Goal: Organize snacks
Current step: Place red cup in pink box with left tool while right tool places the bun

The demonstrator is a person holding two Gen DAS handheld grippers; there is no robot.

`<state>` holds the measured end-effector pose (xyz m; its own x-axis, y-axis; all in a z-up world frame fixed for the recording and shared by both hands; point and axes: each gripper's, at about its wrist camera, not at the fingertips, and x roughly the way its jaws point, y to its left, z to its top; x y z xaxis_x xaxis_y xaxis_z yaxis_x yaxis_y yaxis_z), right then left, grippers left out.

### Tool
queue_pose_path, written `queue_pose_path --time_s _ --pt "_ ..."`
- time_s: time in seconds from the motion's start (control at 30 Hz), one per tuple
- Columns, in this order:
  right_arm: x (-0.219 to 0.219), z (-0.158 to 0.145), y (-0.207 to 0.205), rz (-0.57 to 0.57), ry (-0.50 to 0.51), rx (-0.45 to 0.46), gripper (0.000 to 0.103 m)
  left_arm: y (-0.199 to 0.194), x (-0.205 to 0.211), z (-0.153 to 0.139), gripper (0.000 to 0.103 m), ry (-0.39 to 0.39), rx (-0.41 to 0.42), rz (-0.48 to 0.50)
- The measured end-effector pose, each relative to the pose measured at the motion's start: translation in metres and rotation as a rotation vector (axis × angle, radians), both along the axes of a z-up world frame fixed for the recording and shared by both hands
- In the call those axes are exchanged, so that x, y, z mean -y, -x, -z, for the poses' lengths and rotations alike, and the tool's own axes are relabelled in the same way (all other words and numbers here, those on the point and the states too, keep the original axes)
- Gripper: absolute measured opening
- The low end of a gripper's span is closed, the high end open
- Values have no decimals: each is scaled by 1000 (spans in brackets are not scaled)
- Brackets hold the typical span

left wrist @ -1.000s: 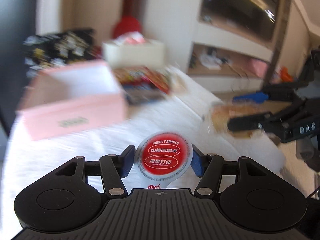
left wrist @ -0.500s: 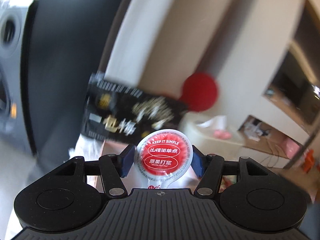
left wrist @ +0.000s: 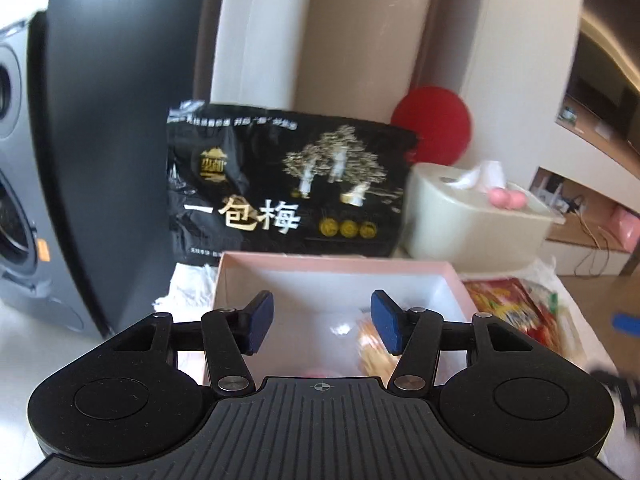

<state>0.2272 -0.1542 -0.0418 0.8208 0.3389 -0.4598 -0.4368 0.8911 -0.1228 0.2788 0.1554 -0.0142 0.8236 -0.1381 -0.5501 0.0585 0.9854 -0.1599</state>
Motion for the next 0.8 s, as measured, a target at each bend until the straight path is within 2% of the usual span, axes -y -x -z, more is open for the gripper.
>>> queue_pose_path --time_s 0.07,0.17,0.23,0.27,0.33,0.4,0.47,0.5,0.57,0.67,0.8 --pt "14 1 -15 42 -46 -30 80 20 8 1 59 49 -6 58" --pt "27 -1 -47 76 -169 -79 82 53 21 8 59 115 -25 129" --pt "23 -5 -83 63 -251 -135 89 74 34 17 60 146 -39 158" --pt "18 -5 -103 65 -283 -182 89 86 40 22 60 148 -26 154" --pt "7 -1 -145 65 -340 -279 89 110 57 26 59 60 62 137" --pt "-1 7 -175 86 -369 -305 88 129 68 27 57 -8 103 128" --pt "-11 18 -193 109 -362 -338 84 140 66 23 56 30 109 132" --pt "-14 24 -197 91 -352 -378 81 144 63 22 56 57 100 145" --pt "-17 33 -198 50 -319 -463 58 145 60 23 56 76 43 168" --pt "-11 34 -178 -16 -289 -487 54 131 59 39 56 94 -45 205" --pt "-3 28 -137 -116 -233 -518 53 107 62 53 55 142 -90 206"
